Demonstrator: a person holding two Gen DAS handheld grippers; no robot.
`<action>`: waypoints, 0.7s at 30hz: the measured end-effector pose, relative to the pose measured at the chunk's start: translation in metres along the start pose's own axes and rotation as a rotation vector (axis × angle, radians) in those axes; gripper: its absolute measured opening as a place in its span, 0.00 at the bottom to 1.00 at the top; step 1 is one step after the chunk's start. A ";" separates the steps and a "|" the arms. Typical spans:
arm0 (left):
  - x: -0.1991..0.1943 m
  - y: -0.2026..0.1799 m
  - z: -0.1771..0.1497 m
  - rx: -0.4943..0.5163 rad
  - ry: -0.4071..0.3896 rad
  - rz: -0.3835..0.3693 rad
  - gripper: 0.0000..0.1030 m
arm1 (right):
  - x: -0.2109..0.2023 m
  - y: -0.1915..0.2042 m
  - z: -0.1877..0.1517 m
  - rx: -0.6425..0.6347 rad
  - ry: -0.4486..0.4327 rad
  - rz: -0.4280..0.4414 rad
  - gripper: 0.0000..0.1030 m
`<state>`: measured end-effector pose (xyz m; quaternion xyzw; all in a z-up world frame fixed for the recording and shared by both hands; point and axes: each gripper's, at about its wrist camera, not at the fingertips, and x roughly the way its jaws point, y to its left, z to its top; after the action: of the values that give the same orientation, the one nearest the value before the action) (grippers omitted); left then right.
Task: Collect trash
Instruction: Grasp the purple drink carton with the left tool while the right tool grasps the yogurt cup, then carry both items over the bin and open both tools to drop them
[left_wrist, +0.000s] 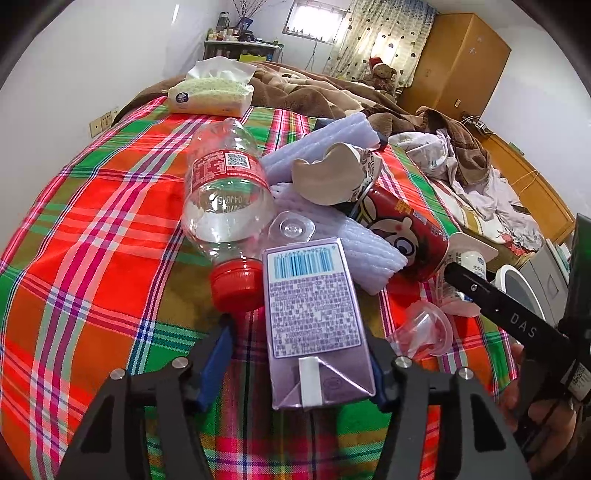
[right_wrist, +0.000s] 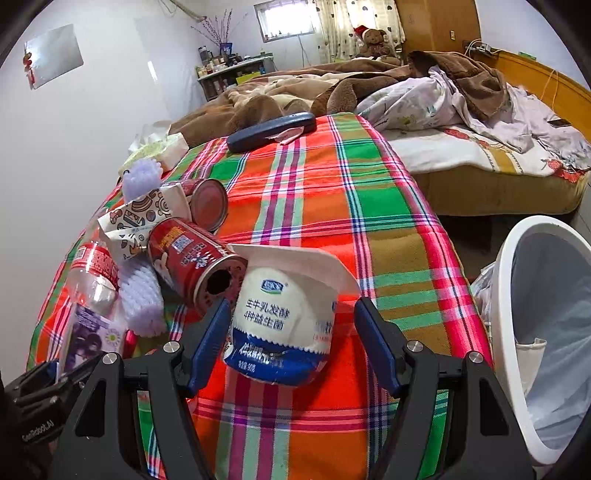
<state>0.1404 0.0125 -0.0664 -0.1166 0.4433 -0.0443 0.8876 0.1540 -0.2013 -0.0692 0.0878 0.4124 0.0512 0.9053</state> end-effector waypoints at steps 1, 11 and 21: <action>0.000 0.000 0.000 -0.003 -0.001 0.001 0.57 | -0.001 -0.001 0.000 -0.001 -0.004 -0.006 0.68; -0.002 -0.004 0.001 0.010 -0.008 -0.007 0.38 | -0.004 0.000 -0.001 -0.033 -0.029 -0.009 0.57; -0.008 -0.009 -0.001 0.023 -0.023 -0.007 0.37 | -0.015 -0.004 -0.006 -0.022 -0.057 0.020 0.56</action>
<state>0.1348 0.0050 -0.0583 -0.1083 0.4320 -0.0510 0.8939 0.1396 -0.2075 -0.0628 0.0833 0.3850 0.0620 0.9170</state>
